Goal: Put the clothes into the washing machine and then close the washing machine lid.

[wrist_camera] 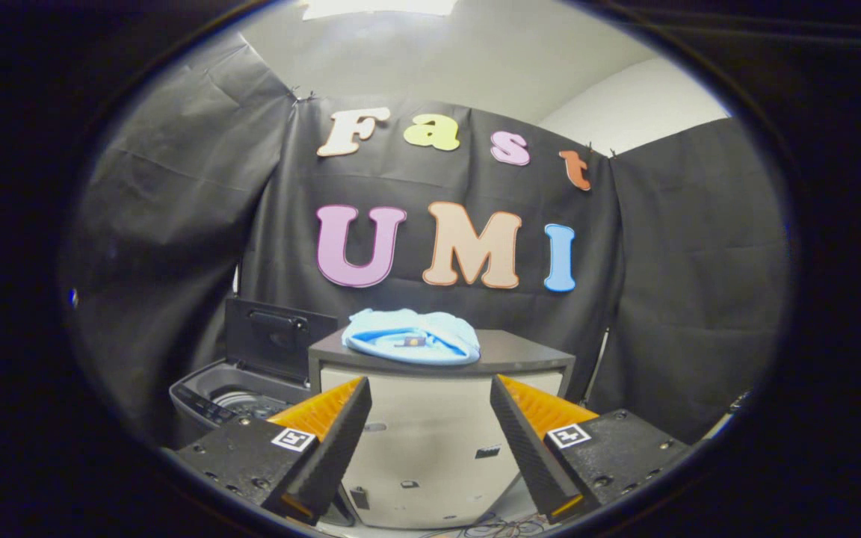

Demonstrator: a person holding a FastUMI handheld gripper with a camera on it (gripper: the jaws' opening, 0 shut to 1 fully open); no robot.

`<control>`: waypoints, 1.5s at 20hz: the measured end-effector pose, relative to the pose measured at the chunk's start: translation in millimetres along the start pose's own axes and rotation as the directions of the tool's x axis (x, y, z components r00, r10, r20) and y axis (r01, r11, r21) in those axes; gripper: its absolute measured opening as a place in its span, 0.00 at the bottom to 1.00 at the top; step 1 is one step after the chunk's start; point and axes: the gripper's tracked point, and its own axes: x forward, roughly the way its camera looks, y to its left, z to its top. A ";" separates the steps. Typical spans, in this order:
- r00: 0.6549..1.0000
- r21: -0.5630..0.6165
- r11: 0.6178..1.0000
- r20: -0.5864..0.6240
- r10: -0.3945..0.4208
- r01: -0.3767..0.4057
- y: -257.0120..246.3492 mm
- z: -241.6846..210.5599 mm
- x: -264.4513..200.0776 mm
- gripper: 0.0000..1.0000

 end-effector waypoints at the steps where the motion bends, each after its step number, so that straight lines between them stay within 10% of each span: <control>1: 1.000 -0.001 1.000 0.010 0.010 -0.010 -1.6 8.8 8.1 0.97; 15: 0.991 -0.054 0.994 -0.101 0.090 -0.096 11.7 71.0 159.2 0.97; 30: 0.908 -0.041 0.995 -0.412 0.069 -0.094 22.1 14.1 242.9 0.97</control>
